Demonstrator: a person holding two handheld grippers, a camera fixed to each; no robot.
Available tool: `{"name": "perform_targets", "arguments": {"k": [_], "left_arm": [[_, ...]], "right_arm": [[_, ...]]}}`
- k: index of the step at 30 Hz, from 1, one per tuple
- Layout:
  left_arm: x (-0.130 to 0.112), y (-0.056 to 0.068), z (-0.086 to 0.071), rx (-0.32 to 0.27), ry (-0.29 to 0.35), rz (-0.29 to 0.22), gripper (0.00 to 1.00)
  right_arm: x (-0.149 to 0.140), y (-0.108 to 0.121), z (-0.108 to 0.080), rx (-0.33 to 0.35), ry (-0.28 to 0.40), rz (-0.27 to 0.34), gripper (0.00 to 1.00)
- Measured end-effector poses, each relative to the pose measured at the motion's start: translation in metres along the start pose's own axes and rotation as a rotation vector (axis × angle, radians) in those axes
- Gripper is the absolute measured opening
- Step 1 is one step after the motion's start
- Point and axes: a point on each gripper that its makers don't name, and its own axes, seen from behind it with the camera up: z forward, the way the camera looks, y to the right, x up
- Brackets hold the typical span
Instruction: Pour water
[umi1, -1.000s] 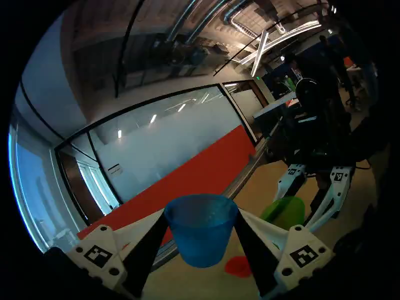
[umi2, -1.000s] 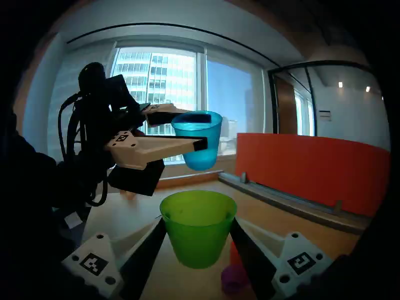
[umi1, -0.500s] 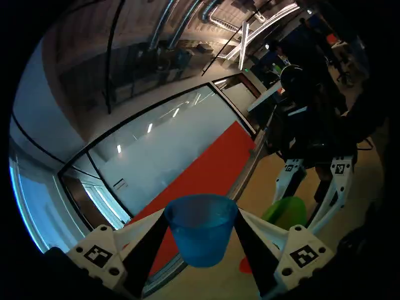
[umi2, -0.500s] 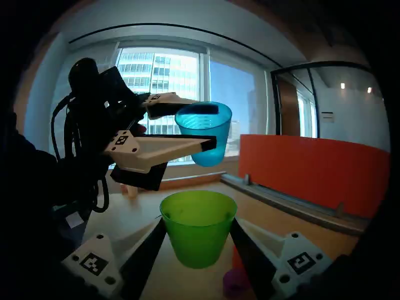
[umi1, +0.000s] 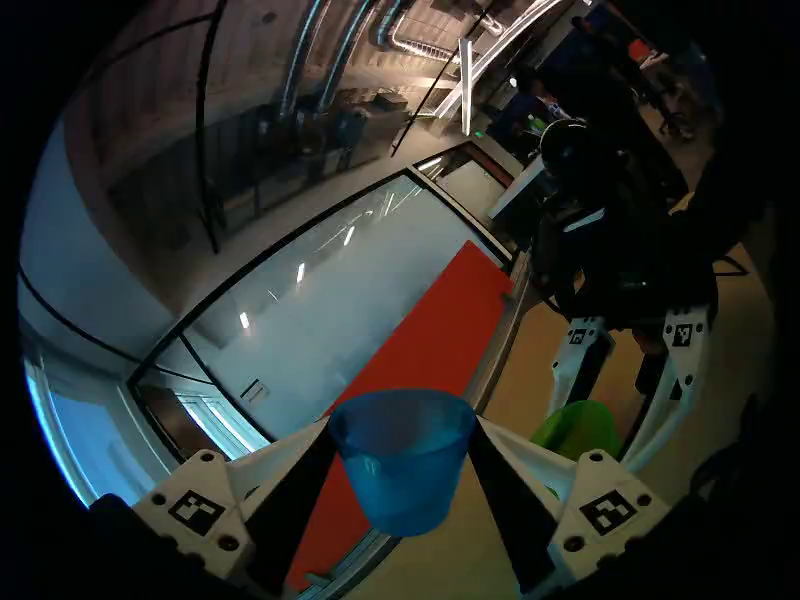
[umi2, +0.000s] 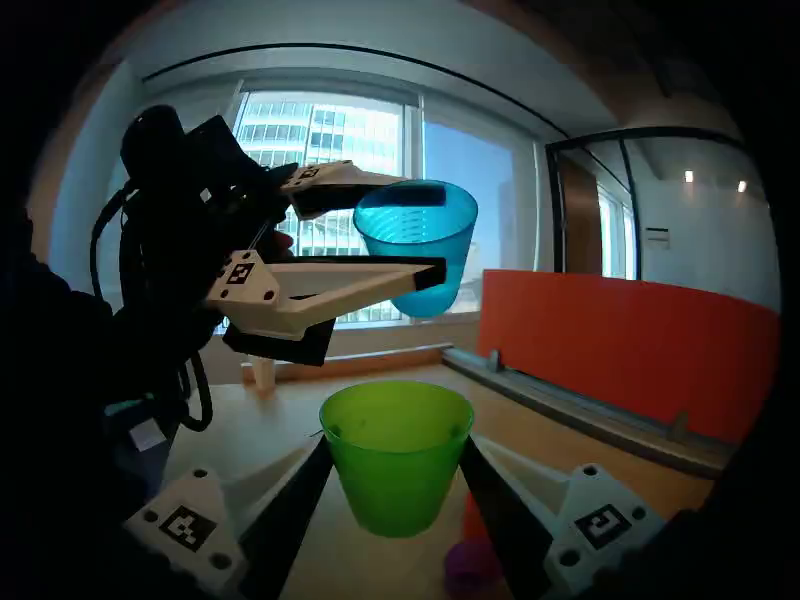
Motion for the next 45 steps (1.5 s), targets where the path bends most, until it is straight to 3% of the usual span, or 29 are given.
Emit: {"name": "perform_targets", "arguments": {"k": [45], "left_arm": [[0.009, -0.006, 0.002, 0.025, -0.004, 0.244, 0.88]], "right_arm": [[0.006, 0.011, 0.002, -0.015, 0.010, -0.011, 0.88]]}}
